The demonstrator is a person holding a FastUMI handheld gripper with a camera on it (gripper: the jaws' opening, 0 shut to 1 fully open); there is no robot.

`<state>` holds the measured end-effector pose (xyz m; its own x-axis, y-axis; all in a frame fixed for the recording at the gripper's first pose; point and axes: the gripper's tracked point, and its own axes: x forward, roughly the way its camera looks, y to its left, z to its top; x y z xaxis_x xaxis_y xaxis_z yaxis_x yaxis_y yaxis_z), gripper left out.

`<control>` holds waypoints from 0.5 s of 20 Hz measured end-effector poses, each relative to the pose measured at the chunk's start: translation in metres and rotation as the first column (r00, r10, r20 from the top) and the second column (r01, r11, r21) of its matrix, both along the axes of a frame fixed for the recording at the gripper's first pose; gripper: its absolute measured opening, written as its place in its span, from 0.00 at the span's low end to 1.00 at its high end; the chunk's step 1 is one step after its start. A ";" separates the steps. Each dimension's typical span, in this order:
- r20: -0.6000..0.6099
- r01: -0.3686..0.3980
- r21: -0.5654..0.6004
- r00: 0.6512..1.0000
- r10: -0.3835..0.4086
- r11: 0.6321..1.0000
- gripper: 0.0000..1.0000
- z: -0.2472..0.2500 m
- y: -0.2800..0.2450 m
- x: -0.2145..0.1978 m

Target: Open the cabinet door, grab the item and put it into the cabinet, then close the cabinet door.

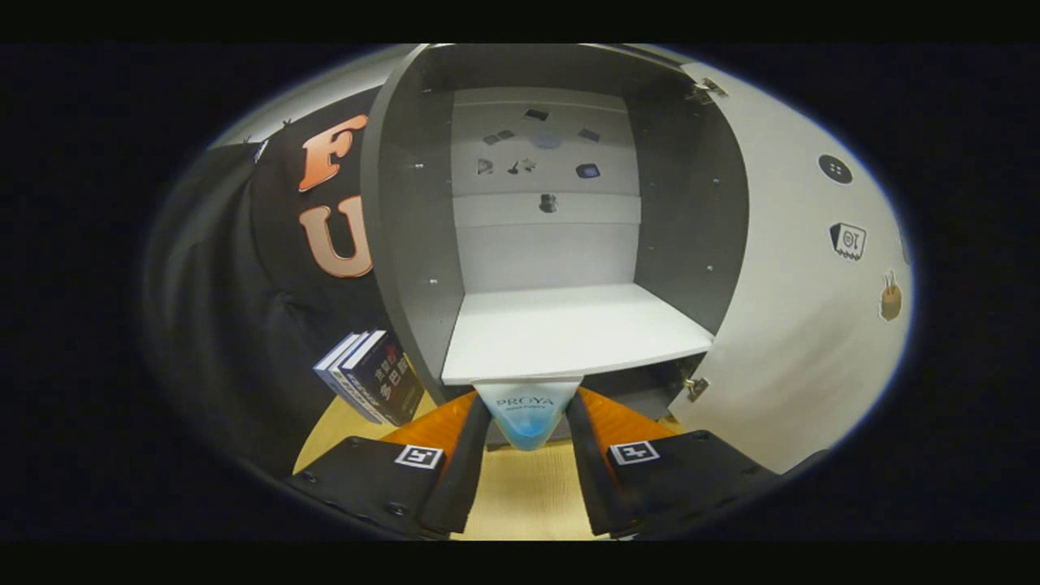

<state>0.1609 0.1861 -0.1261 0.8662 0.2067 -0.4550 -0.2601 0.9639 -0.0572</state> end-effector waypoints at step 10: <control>0.023 0.063 -0.072 0.998 -0.062 0.995 0.61 0.019 -0.004 0.120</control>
<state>0.2809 0.1822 -0.1072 0.8858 0.1190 -0.4486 -0.1973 0.9714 -0.1320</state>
